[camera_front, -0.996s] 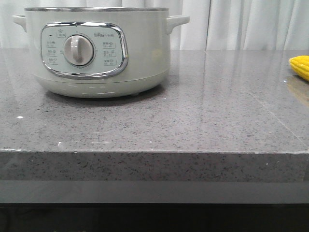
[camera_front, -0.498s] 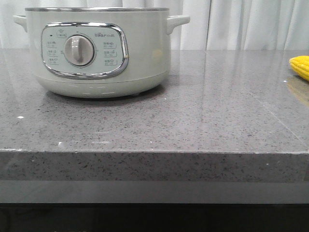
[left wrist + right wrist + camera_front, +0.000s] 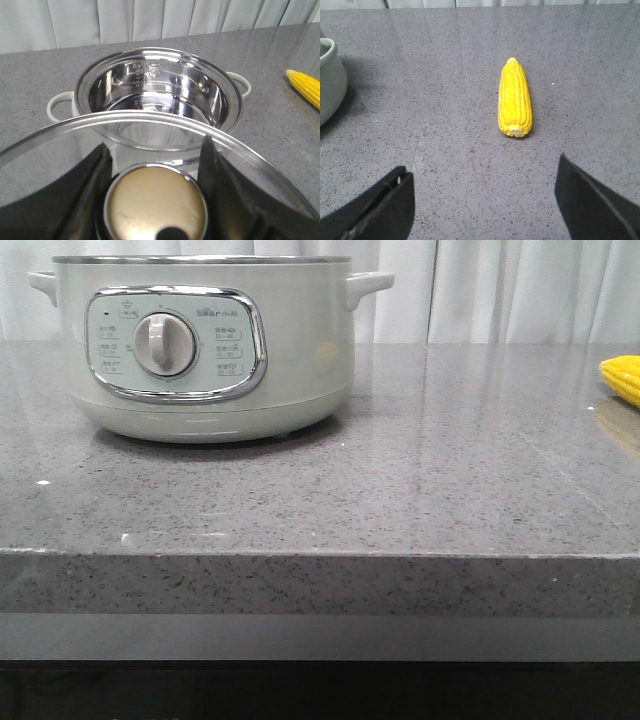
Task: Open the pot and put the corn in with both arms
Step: 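Lower the right gripper over the yellow corn cob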
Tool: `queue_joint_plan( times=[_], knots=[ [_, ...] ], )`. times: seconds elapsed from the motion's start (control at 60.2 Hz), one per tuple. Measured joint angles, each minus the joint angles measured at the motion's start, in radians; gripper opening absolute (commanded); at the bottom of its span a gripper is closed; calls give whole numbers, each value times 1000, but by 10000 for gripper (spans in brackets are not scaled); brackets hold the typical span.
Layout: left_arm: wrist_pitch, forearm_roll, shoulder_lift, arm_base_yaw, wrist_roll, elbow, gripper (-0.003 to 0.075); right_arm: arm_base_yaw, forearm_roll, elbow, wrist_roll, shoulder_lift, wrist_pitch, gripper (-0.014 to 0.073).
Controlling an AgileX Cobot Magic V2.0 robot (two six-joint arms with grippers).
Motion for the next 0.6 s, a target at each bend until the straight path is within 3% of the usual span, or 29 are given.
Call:
queue_joint_plan(
  times=[0.349, 0.598],
  knots=[
    [0, -1, -76, 0, 0, 74, 195, 0, 0, -16, 0, 26, 21, 595],
    [0, -1, -78, 0, 0, 74, 186, 0, -70, -183, 0, 232, 141, 595]
  ],
)
